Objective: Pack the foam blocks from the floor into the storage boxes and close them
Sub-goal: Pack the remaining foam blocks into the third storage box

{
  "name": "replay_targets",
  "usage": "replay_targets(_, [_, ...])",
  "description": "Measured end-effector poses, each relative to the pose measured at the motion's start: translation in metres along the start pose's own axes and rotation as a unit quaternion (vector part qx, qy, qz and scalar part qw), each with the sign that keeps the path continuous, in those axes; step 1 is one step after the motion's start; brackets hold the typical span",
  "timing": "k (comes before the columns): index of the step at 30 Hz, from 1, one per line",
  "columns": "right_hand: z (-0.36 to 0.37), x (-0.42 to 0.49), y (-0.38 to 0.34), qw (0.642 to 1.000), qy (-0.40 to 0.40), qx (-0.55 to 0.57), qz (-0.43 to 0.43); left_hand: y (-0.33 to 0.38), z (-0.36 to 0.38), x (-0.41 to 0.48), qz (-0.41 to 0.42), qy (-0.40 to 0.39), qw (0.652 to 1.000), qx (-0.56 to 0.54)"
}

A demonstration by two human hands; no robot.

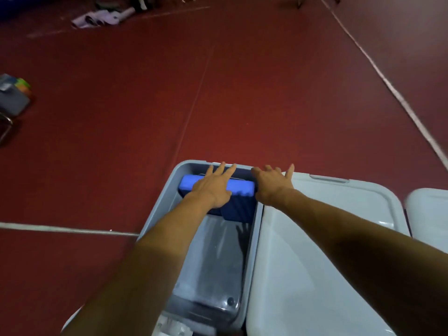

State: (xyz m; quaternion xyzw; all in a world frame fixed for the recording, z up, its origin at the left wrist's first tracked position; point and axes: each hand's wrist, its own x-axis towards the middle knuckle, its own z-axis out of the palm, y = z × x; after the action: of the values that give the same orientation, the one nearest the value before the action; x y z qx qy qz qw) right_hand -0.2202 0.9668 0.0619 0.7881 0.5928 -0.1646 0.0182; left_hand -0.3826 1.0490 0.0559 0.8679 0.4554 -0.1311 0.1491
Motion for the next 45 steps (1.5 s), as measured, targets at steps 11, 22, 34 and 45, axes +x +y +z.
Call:
replay_targets(11, [-0.103,-0.129,0.127,0.988,0.105,-0.074,0.081,0.177,-0.081,-0.044,0.108,-0.036,0.992,0.055])
replay_targets(22, [-0.168,-0.403,0.309,0.931,0.139,-0.119,0.317,0.493,-0.105,-0.145,0.383,0.012,0.920,0.085])
replay_targets(34, [-0.150,-0.723,0.462,0.821,0.163,-0.018,0.546,0.788,-0.049,-0.330,0.537,0.012,0.825,0.173])
replay_targets(45, [0.061,-0.980,0.595,0.706,0.118,0.112,0.689,1.043,0.185,-0.483,0.668,-0.031,0.722,0.178])
